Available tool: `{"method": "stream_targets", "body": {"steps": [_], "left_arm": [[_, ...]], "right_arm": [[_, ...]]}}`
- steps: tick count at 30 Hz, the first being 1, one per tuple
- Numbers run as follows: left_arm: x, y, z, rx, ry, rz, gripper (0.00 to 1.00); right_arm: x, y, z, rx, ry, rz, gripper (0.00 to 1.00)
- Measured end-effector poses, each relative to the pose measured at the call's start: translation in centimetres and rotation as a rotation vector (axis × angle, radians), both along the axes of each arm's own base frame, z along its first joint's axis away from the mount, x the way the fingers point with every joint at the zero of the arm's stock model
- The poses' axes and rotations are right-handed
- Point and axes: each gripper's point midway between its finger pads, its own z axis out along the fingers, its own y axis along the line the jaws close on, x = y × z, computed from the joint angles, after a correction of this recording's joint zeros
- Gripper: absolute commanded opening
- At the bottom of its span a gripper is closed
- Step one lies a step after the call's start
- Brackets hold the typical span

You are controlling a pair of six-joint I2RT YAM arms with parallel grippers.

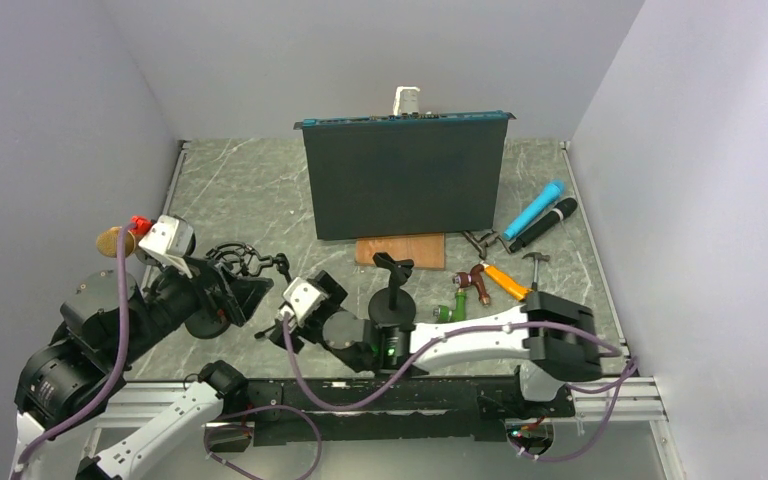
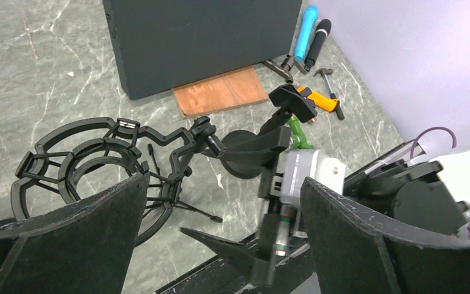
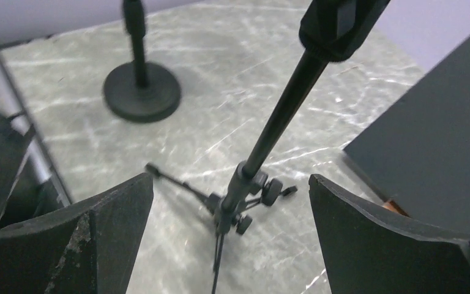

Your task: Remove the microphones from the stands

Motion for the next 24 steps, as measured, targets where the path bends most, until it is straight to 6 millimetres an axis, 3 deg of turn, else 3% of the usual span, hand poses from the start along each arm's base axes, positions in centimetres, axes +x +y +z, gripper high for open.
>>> {"method": "stream_targets", "body": {"steps": [7, 15, 21, 24], "left_arm": [[0.8, 0.0, -0.2, 0.018, 0.008, 0.022, 0.98], [1.2, 0.2, -0.3, 0.039, 0.002, 0.038, 0.98], [1.3, 0.3, -0.3, 0.042, 0.0, 0.042, 0.98], [1.2, 0.3, -0.3, 0.041, 0.0, 0.042, 0.98]], "right_arm": [[-1.2, -2.6, 0.2, -0.071, 0.147, 0.254, 1.0], [2.1, -6.6, -0.4, -0.125, 0.41, 0.439, 0.96], [3.5, -4.9, 1.2, -0.161, 0.521, 0.61, 0.83], [3.8, -4.2, 1.1, -0.172, 0.56, 0.677, 0.77]]}}
